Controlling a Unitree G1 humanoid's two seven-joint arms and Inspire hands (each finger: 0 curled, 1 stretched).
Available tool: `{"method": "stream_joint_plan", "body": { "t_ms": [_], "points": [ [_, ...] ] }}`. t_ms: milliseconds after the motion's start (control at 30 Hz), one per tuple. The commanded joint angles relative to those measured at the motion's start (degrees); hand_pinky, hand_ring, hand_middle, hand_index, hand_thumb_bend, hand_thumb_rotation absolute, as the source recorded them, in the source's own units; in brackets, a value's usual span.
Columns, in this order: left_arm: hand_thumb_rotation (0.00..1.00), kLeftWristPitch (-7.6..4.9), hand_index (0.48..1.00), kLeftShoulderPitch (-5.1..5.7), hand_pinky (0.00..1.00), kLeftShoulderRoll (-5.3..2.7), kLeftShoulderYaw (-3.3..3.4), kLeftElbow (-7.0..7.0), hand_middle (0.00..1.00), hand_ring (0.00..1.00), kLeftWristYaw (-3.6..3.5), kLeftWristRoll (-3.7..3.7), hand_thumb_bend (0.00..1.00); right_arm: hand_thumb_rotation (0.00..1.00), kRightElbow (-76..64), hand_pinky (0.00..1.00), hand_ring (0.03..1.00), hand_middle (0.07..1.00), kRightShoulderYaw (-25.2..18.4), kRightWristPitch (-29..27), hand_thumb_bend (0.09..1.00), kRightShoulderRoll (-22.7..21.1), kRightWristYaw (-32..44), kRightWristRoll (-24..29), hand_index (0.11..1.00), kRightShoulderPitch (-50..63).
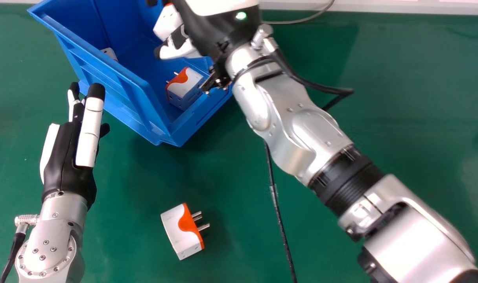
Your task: Pick all objects and put in blue box
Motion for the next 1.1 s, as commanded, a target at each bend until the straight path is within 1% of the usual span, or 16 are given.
{"method": "stream_joint_plan", "body": {
  "t_ms": [0,33,67,167,233,267,300,333,367,400,433,467,533,633,767,1067],
  "points": [
    [0.98,-1.18,1.000,0.01,0.98,0.24,0.13,-1.01,1.00,1.00,-0.20,-0.35,0.79,0.00,2.6,0.15,0.200,0.469,0.8,-2.4,0.531,0.7,-3.2,0.1,0.481,-4.9],
    [0.98,-1.14,1.000,0.09,0.98,0.16,0.15,-1.14,1.00,1.00,-0.16,-0.32,0.79,0.00,4.4,0.16,0.210,0.469,1.3,-3.1,0.531,0.6,-4.1,-0.1,0.480,-5.7],
    [0.98,-1.03,1.000,0.07,0.98,0.02,0.15,-1.18,1.00,1.00,-0.09,-0.34,0.79,0.00,6.3,0.20,0.248,0.440,1.7,-4.0,0.528,0.5,-5.0,-0.2,0.484,-6.5],
    [0.97,-0.74,1.000,-0.08,0.98,-0.19,0.20,-1.11,1.00,1.00,-0.15,-0.63,0.79,0.00,10.1,0.33,0.393,0.455,2.4,-6.4,0.521,0.3,-7.3,0.1,0.501,-8.2],
    [0.97,-0.84,1.000,-0.09,0.98,-0.32,0.05,-1.10,1.00,1.00,0.02,-0.50,0.79,0.00,11.9,0.35,0.410,0.458,2.9,-7.3,0.519,0.4,-9.0,0.1,0.512,-9.0],
    [0.97,-0.76,1.000,-0.03,0.98,-0.38,0.00,-1.28,1.00,1.00,0.19,-0.38,0.79,0.00,12.6,0.39,0.415,0.482,3.7,-6.9,0.518,0.4,-9.6,-0.7,0.511,-9.3],
    [0.97,-0.71,1.000,0.01,0.97,-0.43,-0.06,-1.43,1.00,1.00,0.38,-0.21,0.79,0.00,12.9,0.47,0.531,0.598,5.0,-5.5,0.592,0.3,-9.4,-2.1,0.596,-9.7],
    [0.98,-0.63,1.000,0.06,0.97,-0.44,-0.13,-1.56,1.00,1.00,0.55,-0.03,0.79,0.06,13.0,0.58,0.701,0.765,6.2,-4.1,0.684,0.2,-8.9,-3.2,0.708,-10.1],
    [0.98,-0.60,1.000,0.09,0.96,-0.44,-0.18,-1.62,1.00,1.00,0.64,0.07,0.79,0.17,12.9,0.66,0.831,0.880,6.8,-3.2,0.770,0.1,-8.4,-3.9,0.793,-10.4],
    [0.98,-0.58,1.000,0.10,0.96,-0.44,-0.22,-1.64,1.00,1.00,0.69,0.13,0.79,0.23,12.8,0.70,0.898,0.939,7.2,-2.6,0.813,0.1,-8.2,-4.1,0.836,-10.5],
    [0.98,-0.60,1.000,0.12,0.96,-0.43,-0.27,-1.65,1.00,1.00,0.75,0.24,0.79,0.26,12.6,0.73,0.932,0.969,7.8,-1.8,0.836,0.0,-8.0,-4.7,0.859,-10.5],
    [0.98,-0.71,1.000,0.16,0.96,-0.38,-0.31,-1.60,1.00,1.00,0.77,0.37,0.79,0.33,12.2,0.76,0.966,0.984,8.4,-0.5,0.895,0.0,-8.2,-5.4,0.899,-10.3],
    [0.98,-0.80,1.000,0.12,0.95,-0.26,-0.35,-1.40,1.00,1.00,0.85,0.56,0.79,0.47,11.6,0.88,0.991,0.996,9.2,1.1,0.966,0.0,-8.6,-6.3,0.974,-9.8],
    [0.98,-0.74,1.000,0.07,0.95,-0.22,-0.41,-1.30,1.00,1.00,0.92,0.63,0.79,0.55,11.2,0.94,0.999,1.000,9.2,1.5,0.990,0.1,-9.1,-6.1,0.997,-9.5],
    [0.98,-1.02,1.000,0.14,0.96,-0.16,-0.25,-1.21,1.00,1.00,0.57,0.22,0.79,0.59,11.1,0.95,1.000,1.000,9.0,1.7,0.984,0.2,-9.0,-5.9,1.000,-9.6],
    [0.99,-1.11,1.000,0.23,0.96,-0.18,-0.47,-1.28,1.00,1.00,0.67,0.61,0.78,0.60,9.8,0.96,1.000,1.000,9.1,2.3,0.968,-0.5,-9.2,-6.2,1.000,-9.0]
  ]
}}
